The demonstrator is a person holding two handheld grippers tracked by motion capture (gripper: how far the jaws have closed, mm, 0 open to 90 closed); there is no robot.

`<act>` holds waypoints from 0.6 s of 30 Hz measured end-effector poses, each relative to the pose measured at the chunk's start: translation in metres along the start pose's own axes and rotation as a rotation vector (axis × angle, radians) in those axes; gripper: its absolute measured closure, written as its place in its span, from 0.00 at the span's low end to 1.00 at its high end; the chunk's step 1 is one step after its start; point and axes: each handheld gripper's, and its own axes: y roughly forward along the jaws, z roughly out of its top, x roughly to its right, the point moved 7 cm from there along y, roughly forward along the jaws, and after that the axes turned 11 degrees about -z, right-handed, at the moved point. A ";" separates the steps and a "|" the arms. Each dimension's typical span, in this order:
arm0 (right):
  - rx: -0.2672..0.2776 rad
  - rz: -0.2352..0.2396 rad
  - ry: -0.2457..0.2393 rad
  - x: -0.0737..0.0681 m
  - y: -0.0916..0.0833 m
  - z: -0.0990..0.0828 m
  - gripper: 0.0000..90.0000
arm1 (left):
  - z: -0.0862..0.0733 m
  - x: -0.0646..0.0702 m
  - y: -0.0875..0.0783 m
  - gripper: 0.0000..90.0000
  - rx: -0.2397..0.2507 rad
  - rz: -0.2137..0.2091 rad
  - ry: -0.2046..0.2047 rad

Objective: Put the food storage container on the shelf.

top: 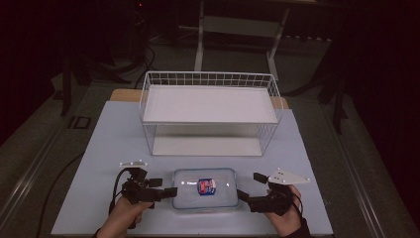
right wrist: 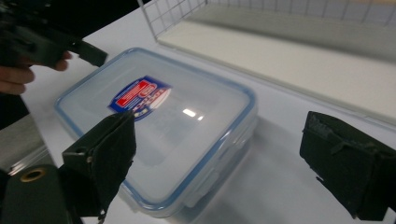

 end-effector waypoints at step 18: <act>-0.037 0.025 0.013 -0.006 0.004 -0.004 0.13 | -0.005 -0.021 0.011 0.37 -0.040 -0.158 -0.281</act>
